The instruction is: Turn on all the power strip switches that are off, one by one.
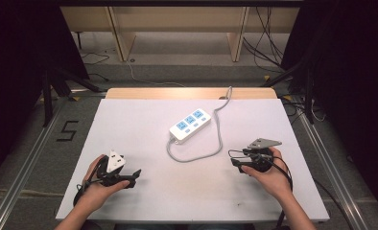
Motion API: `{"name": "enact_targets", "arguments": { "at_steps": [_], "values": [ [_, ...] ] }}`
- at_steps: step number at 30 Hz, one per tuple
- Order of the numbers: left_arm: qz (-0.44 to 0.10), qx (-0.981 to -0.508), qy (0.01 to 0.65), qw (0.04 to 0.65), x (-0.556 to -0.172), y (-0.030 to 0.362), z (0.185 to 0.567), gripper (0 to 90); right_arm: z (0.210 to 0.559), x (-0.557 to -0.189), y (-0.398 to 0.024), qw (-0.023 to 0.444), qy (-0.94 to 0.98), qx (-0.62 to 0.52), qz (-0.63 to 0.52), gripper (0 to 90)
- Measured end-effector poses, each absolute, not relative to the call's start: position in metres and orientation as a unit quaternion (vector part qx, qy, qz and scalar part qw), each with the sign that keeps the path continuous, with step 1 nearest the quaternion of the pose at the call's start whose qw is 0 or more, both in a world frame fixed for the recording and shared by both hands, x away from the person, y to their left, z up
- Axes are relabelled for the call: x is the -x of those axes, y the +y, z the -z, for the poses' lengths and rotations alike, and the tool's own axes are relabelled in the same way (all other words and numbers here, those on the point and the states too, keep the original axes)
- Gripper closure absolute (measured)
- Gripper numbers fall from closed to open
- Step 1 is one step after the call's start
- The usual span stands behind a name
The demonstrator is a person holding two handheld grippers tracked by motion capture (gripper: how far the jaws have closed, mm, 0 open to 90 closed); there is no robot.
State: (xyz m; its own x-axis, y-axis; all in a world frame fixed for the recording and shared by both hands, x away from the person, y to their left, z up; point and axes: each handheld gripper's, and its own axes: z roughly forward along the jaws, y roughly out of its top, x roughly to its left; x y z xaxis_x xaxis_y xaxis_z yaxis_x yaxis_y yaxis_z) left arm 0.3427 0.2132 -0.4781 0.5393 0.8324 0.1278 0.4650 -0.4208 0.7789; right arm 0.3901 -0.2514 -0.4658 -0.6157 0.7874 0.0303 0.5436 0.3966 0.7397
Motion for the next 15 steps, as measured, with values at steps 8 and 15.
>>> {"name": "enact_targets", "arguments": {
  "at_steps": [8, 15],
  "values": [
    [-0.26, -0.801, 0.407, 0.355, -0.343, 0.214, 0.478, 18.0, 0.469, -0.37, -0.258, 0.18, 0.804, -0.406, -0.395, 36.0],
    [-0.26, -0.802, 0.406, 0.353, -0.343, 0.214, 0.479, 17.8, 0.473, -0.363, -0.256, 0.182, 0.803, -0.4, -0.402, 35.5]
  ]
}}
